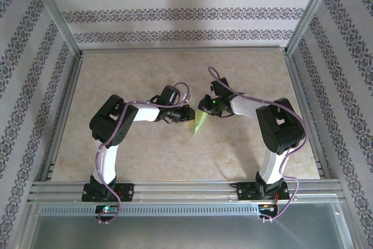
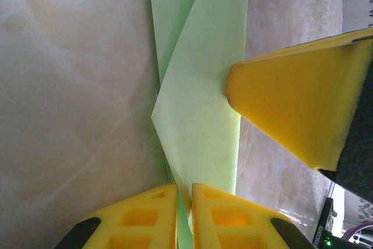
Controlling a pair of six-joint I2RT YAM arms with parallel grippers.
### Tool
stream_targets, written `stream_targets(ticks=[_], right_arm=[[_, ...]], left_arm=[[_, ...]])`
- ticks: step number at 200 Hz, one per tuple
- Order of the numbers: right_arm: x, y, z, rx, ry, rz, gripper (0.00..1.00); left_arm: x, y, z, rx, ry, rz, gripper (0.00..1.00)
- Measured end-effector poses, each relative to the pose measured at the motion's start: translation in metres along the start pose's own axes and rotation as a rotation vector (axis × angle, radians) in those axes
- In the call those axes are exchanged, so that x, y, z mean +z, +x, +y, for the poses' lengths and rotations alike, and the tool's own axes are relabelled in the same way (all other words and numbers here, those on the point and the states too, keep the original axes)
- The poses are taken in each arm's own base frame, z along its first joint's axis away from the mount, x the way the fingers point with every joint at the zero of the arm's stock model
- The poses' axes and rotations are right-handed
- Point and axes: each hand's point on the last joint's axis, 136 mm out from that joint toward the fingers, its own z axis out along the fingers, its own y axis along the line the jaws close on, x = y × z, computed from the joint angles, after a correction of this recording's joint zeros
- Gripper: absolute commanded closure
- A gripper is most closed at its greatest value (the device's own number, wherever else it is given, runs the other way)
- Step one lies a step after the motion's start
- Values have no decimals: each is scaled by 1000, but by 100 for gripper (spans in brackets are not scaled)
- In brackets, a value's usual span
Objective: Fold a paper plane with a square sheet of paper (fold left side to right side)
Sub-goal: Fold the wing for the fifth time at the center of the table.
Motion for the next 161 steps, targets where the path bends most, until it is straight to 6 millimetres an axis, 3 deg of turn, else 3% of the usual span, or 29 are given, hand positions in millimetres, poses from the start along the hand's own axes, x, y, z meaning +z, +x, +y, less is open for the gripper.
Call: stream_targets(ticks=[161], right_arm=[[3,8,-21,29,65,3,80]], left_arm=[[1,0,-1,-10,-5,19,82]])
